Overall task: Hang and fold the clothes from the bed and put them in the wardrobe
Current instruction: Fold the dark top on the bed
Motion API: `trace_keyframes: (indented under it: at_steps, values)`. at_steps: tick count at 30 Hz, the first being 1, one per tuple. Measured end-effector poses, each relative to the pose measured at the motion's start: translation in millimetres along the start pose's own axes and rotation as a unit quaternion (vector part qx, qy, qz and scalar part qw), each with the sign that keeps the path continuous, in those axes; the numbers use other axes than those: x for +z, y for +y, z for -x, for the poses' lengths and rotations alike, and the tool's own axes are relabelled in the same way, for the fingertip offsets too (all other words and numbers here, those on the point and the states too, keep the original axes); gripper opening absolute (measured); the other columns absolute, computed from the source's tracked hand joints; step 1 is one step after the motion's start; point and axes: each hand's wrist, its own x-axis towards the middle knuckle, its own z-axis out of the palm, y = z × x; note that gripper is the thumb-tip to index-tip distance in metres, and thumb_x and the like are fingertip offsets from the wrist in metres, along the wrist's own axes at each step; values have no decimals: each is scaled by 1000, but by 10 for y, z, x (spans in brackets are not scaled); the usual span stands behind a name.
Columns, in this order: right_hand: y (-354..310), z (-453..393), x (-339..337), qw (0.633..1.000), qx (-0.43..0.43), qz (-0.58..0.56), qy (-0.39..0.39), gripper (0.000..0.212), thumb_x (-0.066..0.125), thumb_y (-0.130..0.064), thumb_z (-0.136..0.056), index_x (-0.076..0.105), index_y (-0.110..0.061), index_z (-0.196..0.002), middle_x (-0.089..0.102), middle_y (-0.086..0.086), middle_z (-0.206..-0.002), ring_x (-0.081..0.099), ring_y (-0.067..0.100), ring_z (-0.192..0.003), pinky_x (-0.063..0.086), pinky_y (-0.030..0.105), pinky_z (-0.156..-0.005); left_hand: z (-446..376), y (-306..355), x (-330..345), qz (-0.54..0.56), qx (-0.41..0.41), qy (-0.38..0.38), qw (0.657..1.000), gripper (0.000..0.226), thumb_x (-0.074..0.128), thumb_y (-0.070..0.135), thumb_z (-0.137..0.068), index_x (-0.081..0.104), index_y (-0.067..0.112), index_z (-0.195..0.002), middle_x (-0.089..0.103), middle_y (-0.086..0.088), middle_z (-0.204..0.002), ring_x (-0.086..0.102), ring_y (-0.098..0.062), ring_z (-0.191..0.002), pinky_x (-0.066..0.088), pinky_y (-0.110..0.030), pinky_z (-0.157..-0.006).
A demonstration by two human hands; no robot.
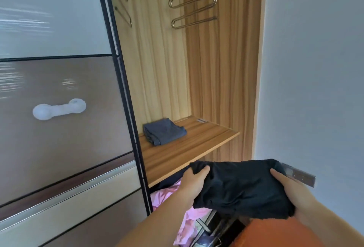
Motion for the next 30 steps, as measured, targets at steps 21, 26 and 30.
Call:
trace_keyframes:
  at_steps: [21,26,30]
  values:
    - [54,-3205,2032,976,98,117,-155,34,67,-24,-89,63,-1,-113,68,20,-109,63,39,-101,52,46,-89,-3042,-335,-429,105,-115,119,981,100,76,31,-57,33,19,-147,49,-9,-140,53,-28,-120,47,-40,-101]
    - [-5,-3853,2680,967,106,94,-212,26,66,-18,-86,64,1,-103,69,25,-99,64,42,-93,53,41,-74,-3504,-13,-673,123,-111,207,964,80,56,11,-85,17,21,-154,36,-9,-149,42,-32,-130,42,-39,-101]
    - [5,-4389,3234,949,139,76,-273,31,64,-26,-85,64,-1,-103,68,22,-97,64,39,-88,51,41,-72,-4000,163,-1047,119,-134,294,939,64,54,7,-86,33,15,-146,45,-13,-141,47,-34,-124,46,-45,-99]
